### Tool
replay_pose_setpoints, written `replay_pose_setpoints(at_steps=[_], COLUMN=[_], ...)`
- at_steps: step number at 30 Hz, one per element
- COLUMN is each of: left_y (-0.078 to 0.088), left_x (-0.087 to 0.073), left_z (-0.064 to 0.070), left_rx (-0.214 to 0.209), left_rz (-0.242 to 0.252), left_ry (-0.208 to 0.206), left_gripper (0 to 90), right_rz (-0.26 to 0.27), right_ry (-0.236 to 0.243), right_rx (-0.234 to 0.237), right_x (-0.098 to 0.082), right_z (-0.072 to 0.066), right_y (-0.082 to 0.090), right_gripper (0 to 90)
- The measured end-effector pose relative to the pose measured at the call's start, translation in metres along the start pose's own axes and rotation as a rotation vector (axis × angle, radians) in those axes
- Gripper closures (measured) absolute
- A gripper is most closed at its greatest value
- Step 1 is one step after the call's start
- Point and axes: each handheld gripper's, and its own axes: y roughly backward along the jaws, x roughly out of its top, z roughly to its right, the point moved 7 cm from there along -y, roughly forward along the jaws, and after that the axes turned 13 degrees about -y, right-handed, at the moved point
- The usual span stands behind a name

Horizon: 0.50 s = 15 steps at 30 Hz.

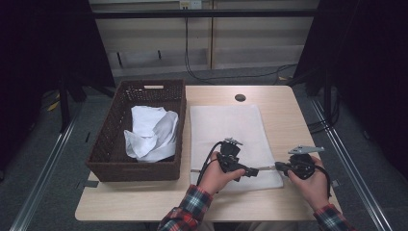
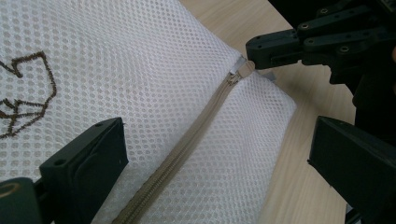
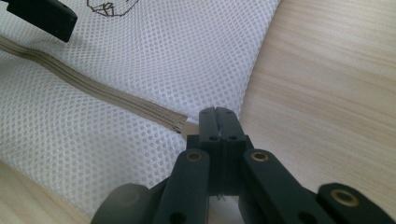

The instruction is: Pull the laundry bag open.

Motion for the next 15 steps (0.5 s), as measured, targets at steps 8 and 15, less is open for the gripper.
replay_pose_setpoints(at_steps=[8, 15], left_y=[-0.004, -0.006], left_x=[-0.003, 0.002], left_z=[-0.001, 0.003], left_rx=[-0.002, -0.017], left_rz=[0.001, 0.010], left_ry=[0.005, 0.031], left_gripper=[3.7, 3.7], right_rz=[0.004, -0.001], right_ry=[0.008, 0.013], right_rx=[0.057, 0.057], right_x=[0.003, 0.001], right_z=[-0.013, -0.015], right_y=[-0.001, -0.001], right_gripper=[90.0, 90.0])
